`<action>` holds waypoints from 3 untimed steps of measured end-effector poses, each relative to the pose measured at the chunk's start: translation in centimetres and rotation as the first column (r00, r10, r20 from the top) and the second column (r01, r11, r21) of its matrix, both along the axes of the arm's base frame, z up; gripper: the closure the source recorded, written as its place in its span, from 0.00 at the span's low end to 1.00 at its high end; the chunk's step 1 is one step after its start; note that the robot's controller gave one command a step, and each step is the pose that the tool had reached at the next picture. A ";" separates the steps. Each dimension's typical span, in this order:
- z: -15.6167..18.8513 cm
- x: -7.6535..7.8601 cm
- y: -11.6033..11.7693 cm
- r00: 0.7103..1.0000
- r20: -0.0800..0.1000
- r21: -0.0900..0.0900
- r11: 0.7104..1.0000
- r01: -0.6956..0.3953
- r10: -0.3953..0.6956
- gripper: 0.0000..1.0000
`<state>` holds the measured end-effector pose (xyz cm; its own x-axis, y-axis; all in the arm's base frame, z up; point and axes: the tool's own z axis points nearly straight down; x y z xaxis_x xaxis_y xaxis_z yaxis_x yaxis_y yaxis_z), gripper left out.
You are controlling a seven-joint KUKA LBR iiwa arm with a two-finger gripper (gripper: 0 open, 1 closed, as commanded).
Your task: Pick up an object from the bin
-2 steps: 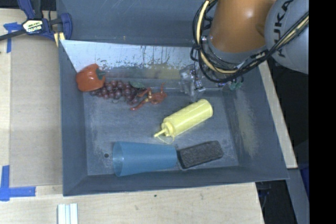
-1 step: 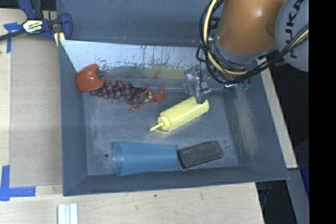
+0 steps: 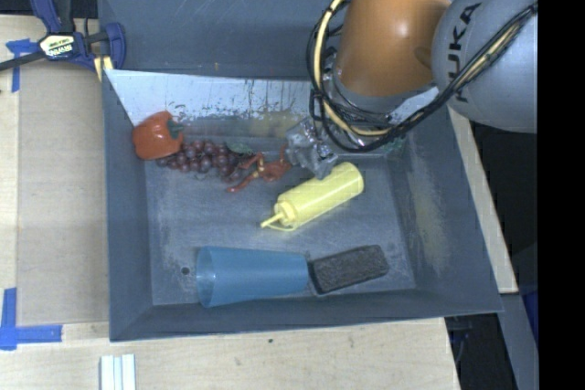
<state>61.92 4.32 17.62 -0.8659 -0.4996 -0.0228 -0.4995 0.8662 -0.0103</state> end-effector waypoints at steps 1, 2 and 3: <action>-1.5 -0.5 -1.9 1.000 -0.006 -0.002 1.000 -0.006 0.006 1.00; -3.8 -2.9 -0.6 0.979 0.000 0.006 0.979 0.202 -0.202 1.00; -5.1 -1.7 0.1 0.996 0.002 -0.002 0.996 -0.091 0.091 1.00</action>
Offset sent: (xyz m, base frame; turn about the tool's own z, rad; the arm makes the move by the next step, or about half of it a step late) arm -0.0358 -0.0019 -0.0439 0.2493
